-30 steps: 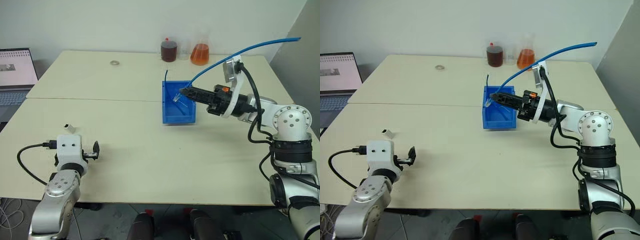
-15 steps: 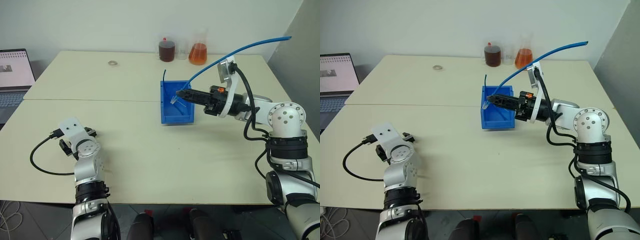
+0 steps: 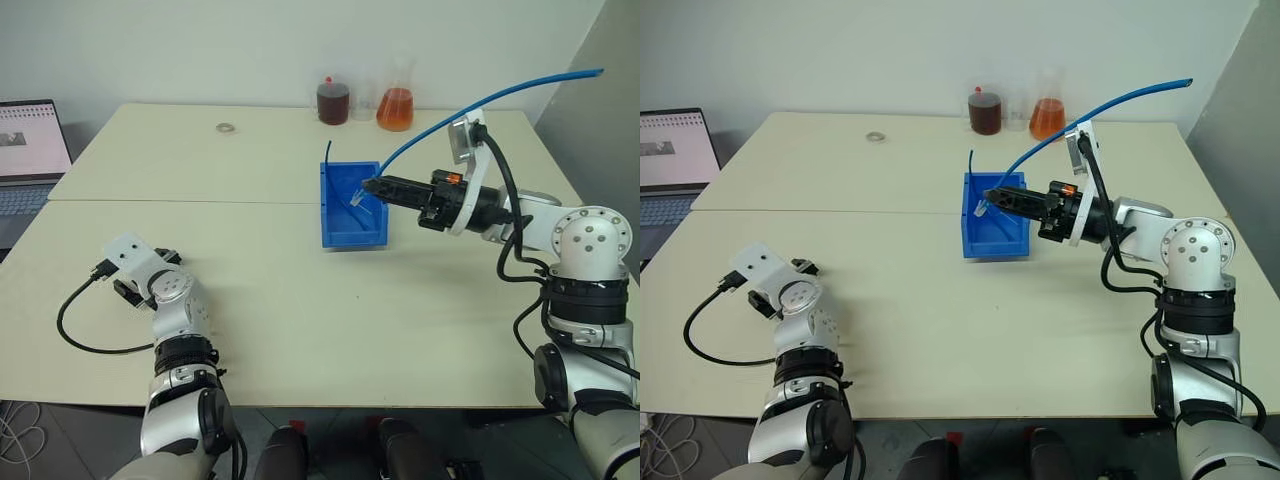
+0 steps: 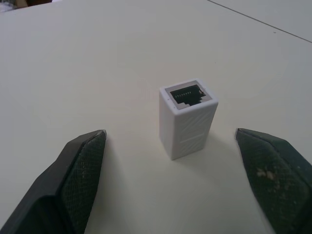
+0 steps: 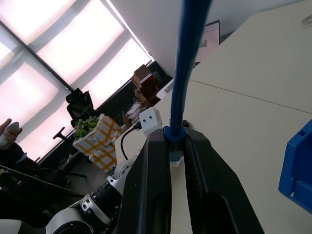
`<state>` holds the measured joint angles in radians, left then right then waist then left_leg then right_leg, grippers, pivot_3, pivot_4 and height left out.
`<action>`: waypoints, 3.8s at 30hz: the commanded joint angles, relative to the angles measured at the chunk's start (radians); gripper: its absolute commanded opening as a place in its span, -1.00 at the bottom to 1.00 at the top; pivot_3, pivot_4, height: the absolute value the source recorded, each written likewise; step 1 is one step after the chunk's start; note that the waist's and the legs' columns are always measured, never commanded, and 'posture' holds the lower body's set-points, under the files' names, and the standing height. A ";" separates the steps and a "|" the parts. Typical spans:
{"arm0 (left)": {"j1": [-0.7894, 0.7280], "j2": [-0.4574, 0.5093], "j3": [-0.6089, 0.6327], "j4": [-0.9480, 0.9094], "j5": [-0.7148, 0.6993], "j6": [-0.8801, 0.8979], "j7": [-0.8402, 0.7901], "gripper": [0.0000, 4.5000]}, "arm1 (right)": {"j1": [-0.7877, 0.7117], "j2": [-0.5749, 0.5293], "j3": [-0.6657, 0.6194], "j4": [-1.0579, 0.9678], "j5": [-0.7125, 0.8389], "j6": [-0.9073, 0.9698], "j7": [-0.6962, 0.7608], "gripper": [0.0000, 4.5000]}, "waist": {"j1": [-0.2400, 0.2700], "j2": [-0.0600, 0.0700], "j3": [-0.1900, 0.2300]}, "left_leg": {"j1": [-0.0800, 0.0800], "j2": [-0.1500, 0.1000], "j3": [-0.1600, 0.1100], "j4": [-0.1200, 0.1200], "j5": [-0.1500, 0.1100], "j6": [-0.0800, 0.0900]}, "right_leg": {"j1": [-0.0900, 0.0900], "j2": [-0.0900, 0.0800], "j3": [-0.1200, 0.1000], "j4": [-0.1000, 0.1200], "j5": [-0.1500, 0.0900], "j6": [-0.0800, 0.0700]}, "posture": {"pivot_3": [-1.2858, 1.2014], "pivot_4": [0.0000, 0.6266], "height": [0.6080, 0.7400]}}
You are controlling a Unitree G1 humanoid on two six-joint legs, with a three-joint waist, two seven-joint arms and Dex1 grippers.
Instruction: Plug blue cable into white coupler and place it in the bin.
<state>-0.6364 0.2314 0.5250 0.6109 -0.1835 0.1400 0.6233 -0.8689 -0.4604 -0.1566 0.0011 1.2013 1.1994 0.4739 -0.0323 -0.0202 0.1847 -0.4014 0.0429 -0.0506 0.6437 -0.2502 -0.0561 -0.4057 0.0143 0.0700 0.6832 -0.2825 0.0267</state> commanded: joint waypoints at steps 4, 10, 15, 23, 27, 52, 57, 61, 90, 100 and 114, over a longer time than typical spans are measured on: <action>0.000 -0.009 0.048 0.072 -0.050 -0.036 0.011 0.81 | -0.012 -0.006 -0.034 -0.040 0.016 0.005 0.006 -0.94 | 0.000 0.002 -0.001 | 0.000 0.000 0.000 0.000 0.000 0.000 | 0.000 0.000 0.000 0.000 0.000 0.000 | 0.03 -0.52 1.00; -0.002 -0.004 0.065 0.092 -0.063 -0.057 0.011 0.30 | -0.018 -0.004 -0.035 -0.039 0.014 0.008 0.006 -0.94 | 0.000 0.006 -0.003 | 0.000 0.000 0.000 0.000 0.000 0.000 | 0.000 0.000 0.000 0.000 0.000 0.000 | 0.03 -0.52 1.00; -0.010 0.004 0.068 0.113 -0.066 -0.067 0.013 -0.19 | -0.022 -0.004 -0.036 -0.034 0.011 0.009 0.007 -0.94 | 0.001 0.007 -0.004 | 0.001 -0.001 0.000 0.000 0.000 0.000 | 0.000 0.000 0.000 0.001 0.000 0.000 | 0.03 -0.52 1.00; -0.027 0.013 0.068 0.141 -0.065 -0.079 0.012 -0.66 | -0.023 -0.004 -0.038 -0.033 0.012 0.010 0.003 -0.94 | 0.002 0.007 -0.004 | 0.001 -0.001 0.000 0.000 0.000 0.000 | 0.001 0.000 0.000 0.002 0.000 0.000 | 0.03 -0.52 1.00; -0.031 0.016 0.067 0.151 -0.063 -0.082 0.015 -0.66 | -0.022 -0.003 -0.038 -0.033 0.008 0.006 0.002 -0.94 | 0.002 0.007 -0.004 | 0.001 -0.001 0.000 0.000 0.000 0.000 | 0.001 0.000 0.000 0.002 0.000 0.000 | 0.03 -0.52 1.00; 0.199 0.383 -0.653 -0.696 -0.253 0.151 -1.714 -0.66 | -0.026 -0.130 0.020 -0.045 -0.196 -0.084 0.201 -0.94 | -0.010 0.003 0.000 | -0.003 0.001 -0.001 -0.002 0.000 -0.001 | -0.003 0.001 -0.002 -0.001 -0.001 -0.002 | 0.03 -0.52 1.00; 0.203 0.346 -0.762 -0.542 -0.126 -0.051 -1.815 -0.66 | 0.003 -0.145 0.074 -0.092 -0.268 -0.123 0.242 -0.94 | -0.006 0.003 0.000 | -0.001 0.001 0.000 -0.002 0.000 -0.001 | -0.002 0.002 -0.001 -0.002 -0.001 -0.002 | 0.03 -0.52 1.00; 0.187 0.282 -0.802 -0.354 -0.047 -0.217 -1.836 -0.66 | 0.077 -0.163 0.157 -0.187 -0.331 -0.171 0.300 -0.94 | -0.001 0.004 0.000 | -0.001 0.001 0.000 -0.002 0.000 0.000 | -0.002 0.002 -0.001 -0.002 -0.002 -0.002 | 0.03 -0.52 1.00; 0.192 0.190 -0.771 -0.184 -0.016 -0.298 -1.883 -0.66 | 0.332 -0.054 0.527 -0.070 -0.903 -0.898 0.586 -0.94 | 0.000 0.003 -0.001 | 0.001 0.001 -0.001 0.001 -0.001 0.000 | 0.001 0.002 -0.001 -0.001 -0.001 -0.001 | 0.03 -0.52 1.00; 0.209 0.190 -0.763 -0.212 -0.009 -0.270 -1.881 -0.66 | 0.326 -0.036 0.537 -0.028 -0.945 -0.911 0.609 -0.94 | 0.000 0.004 -0.001 | 0.002 0.001 -0.001 0.001 -0.001 0.000 | 0.001 0.002 -0.001 0.000 -0.001 -0.001 | 0.03 -0.52 1.00; 0.214 0.193 -0.756 -0.227 -0.008 -0.262 -1.878 -0.66 | 0.266 -0.020 0.555 0.067 -0.999 -0.937 0.673 -0.94 | -0.001 0.005 -0.001 | 0.003 0.001 -0.001 0.001 -0.001 0.000 | 0.002 0.002 -0.001 0.002 -0.001 -0.002 | 0.03 -0.52 1.00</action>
<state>-0.4426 0.4278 -0.2273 0.4015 -0.1886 -0.1202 -1.2471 -0.5988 -0.4691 0.3859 0.0466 0.2363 0.2605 1.1345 -0.0334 -0.0156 0.1832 -0.3987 0.0435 -0.0513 0.6452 -0.2508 -0.0559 -0.4041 0.0160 0.0692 0.6850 -0.2836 0.0251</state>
